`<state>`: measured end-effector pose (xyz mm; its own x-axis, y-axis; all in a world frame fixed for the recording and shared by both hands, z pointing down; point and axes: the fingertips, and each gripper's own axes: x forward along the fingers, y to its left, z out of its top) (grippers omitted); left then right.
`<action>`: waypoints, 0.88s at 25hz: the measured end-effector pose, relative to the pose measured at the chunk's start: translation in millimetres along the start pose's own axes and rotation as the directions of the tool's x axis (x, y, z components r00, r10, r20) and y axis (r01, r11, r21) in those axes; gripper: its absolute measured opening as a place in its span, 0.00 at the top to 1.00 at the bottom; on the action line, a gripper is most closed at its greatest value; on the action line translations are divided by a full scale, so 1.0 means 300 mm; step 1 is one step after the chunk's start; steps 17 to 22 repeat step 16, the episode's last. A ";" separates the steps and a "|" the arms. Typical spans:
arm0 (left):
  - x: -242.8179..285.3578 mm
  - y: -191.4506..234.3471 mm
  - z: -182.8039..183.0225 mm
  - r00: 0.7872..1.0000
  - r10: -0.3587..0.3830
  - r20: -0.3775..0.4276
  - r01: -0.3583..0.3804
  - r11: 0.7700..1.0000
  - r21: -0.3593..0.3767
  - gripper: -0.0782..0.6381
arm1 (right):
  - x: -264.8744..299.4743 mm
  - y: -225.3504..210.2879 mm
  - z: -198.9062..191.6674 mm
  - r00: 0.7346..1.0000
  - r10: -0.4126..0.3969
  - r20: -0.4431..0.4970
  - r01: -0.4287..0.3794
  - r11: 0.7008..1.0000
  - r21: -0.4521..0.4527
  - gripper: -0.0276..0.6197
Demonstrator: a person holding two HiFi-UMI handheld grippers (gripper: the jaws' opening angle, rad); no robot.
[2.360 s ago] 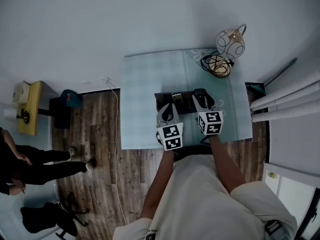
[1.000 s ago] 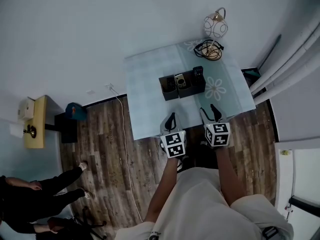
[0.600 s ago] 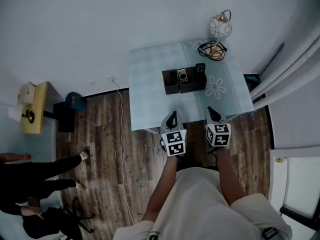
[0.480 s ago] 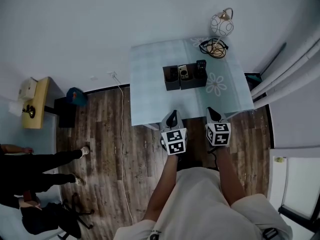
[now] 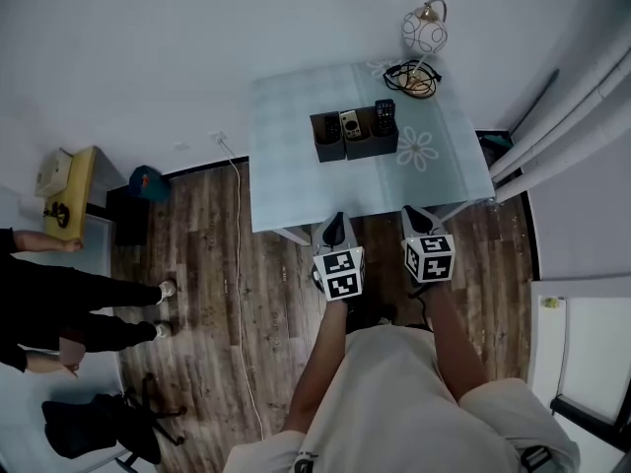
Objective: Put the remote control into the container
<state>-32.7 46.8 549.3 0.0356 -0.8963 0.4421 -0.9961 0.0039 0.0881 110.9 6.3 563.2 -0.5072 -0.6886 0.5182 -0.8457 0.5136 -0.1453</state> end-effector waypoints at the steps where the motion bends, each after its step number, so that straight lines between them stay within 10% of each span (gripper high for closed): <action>1: -0.002 -0.006 0.002 1.000 -0.002 0.002 0.002 1.000 0.002 0.88 | -0.004 0.001 0.001 1.000 0.002 0.001 -0.002 1.000 -0.004 0.95; 22: -0.003 -0.053 0.039 0.999 -0.014 0.034 0.014 1.000 0.003 0.88 | -0.032 -0.001 0.022 1.000 0.025 0.019 -0.024 0.999 -0.025 0.95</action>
